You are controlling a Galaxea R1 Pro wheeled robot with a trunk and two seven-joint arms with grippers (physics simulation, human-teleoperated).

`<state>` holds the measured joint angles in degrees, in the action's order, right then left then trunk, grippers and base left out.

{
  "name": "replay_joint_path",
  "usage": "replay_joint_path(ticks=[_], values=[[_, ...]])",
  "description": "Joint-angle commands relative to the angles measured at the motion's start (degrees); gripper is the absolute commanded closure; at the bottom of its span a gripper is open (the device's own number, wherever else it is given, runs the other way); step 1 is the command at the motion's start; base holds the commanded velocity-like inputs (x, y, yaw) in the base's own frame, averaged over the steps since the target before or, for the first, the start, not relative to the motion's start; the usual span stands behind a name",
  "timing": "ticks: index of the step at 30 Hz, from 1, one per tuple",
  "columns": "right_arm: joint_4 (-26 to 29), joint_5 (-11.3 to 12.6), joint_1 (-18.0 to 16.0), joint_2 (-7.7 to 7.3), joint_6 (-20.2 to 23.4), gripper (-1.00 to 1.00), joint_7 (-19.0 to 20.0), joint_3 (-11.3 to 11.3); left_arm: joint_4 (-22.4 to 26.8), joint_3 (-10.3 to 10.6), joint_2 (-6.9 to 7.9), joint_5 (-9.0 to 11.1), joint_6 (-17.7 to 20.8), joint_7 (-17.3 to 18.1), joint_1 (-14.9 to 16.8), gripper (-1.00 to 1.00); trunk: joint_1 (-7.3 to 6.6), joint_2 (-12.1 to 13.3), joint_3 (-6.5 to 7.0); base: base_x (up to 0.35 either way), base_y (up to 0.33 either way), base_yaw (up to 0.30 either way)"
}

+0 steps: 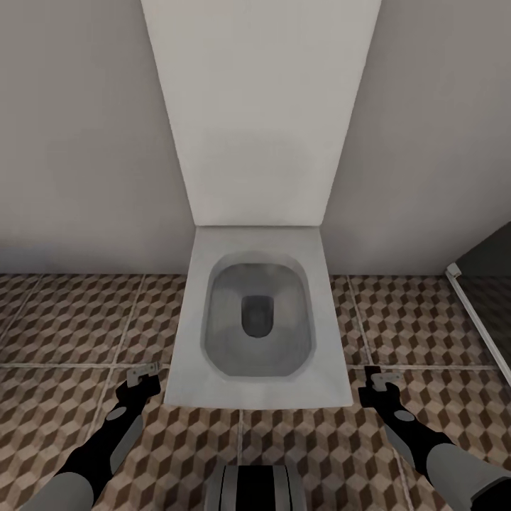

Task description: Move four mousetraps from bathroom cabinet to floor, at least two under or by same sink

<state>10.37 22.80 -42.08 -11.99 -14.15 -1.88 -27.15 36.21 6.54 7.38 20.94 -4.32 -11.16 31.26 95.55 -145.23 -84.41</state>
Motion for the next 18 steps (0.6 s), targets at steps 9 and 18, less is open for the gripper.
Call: replay_joint_path(ticks=[9, 18], values=[[-0.01, 0.51, -0.02, 0.04, -0.33, 1.00, 0.12, -0.45, 0.00, 0.53, 0.09, 0.41, -0.25, -0.54, 0.03, 1.00, -0.01, -0.01, -0.03, 0.000, 0.000, 0.000], [-0.03, 0.56, -0.02, 0.04, -0.35, 1.00, 0.12, -0.47, 0.00, 0.53, 0.09, 0.35, -0.19, -0.57, 0.03, 1.00, 0.15, -0.09, -1.36, 0.000, 0.000, 0.000]])
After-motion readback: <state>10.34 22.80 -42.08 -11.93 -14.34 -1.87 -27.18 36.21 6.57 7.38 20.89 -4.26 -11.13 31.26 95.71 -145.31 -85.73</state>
